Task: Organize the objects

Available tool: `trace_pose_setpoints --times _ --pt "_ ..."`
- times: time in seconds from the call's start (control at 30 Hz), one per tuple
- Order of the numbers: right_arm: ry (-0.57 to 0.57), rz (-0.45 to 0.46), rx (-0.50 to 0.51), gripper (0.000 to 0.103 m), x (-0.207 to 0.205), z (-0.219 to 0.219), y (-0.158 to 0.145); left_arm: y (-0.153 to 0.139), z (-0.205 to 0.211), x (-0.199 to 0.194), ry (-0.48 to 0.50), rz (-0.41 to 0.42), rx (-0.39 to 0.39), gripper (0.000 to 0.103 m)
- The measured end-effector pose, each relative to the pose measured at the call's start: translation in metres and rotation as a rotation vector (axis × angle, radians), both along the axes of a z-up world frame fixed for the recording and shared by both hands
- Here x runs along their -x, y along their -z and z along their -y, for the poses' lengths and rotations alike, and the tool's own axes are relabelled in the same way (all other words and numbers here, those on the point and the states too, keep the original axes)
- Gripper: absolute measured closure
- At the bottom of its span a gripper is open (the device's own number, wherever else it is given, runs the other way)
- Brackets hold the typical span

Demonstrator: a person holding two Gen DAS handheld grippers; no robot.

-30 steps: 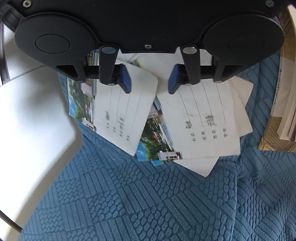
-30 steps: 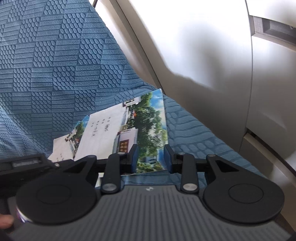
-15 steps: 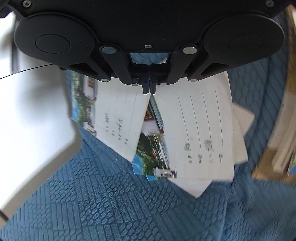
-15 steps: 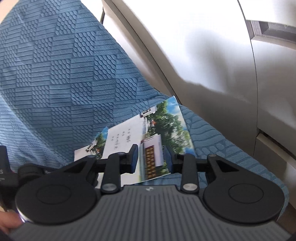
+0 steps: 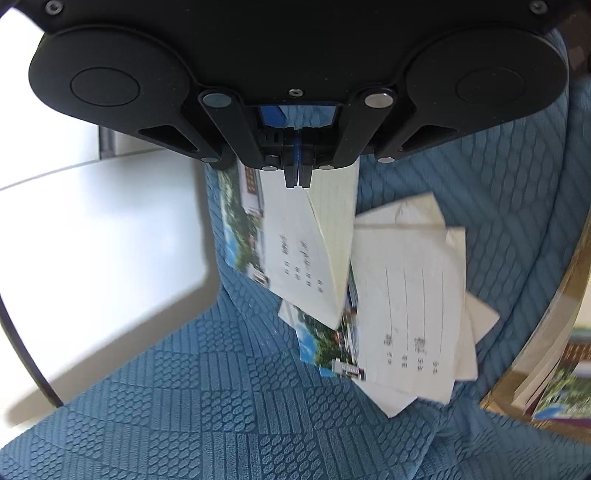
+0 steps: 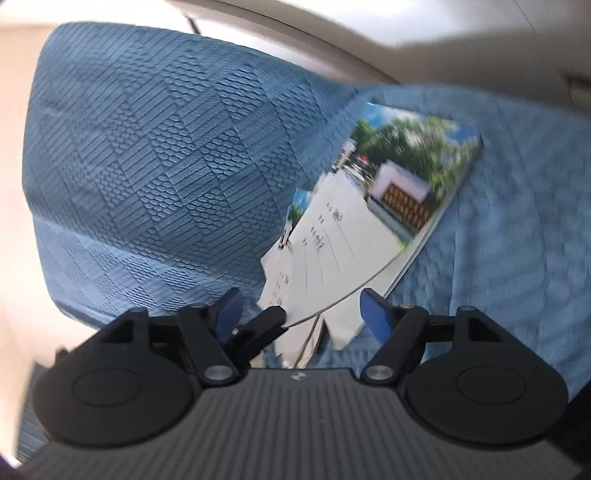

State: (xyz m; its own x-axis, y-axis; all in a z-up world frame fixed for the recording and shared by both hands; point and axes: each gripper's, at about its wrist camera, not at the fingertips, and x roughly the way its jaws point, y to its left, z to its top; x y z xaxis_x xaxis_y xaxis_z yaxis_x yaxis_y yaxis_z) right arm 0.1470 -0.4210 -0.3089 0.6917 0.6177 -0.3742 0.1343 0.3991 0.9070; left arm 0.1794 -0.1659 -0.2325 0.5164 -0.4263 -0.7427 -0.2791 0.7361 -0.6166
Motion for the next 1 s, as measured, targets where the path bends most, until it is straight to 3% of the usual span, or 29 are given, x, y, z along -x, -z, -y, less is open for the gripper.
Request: trace_pose_setpoints --times 0.17,0.33,0.37,0.5,0.6,0.7,1.0 --pt "0.013 -0.035 -0.068 0.032 0.004 -0.004 0.005 -0.007 0.000 0.026 0.007 -0.014 0.052 0.103" --pt "0.035 -0.054 -0.040 0.063 0.008 0.001 0.004 -0.011 0.003 0.041 0.043 -0.005 0.070 0.103" --pt "0.041 -0.064 -0.025 0.065 0.008 0.002 0.005 -0.011 0.002 0.043 0.045 -0.001 0.059 0.103" --pt "0.066 -0.075 0.011 0.066 0.013 0.009 0.005 -0.004 -0.008 0.041 0.060 0.002 0.033 0.099" --pt "0.072 -0.094 0.036 0.065 0.018 0.014 0.008 0.002 -0.014 0.035 0.076 0.020 -0.026 0.083" --pt "0.066 -0.105 0.034 0.065 0.017 0.013 0.011 0.014 -0.018 0.027 0.077 0.015 -0.017 0.066" --pt "0.071 -0.078 0.064 0.065 0.009 0.014 0.011 0.041 -0.010 0.002 0.088 -0.013 -0.053 0.066"
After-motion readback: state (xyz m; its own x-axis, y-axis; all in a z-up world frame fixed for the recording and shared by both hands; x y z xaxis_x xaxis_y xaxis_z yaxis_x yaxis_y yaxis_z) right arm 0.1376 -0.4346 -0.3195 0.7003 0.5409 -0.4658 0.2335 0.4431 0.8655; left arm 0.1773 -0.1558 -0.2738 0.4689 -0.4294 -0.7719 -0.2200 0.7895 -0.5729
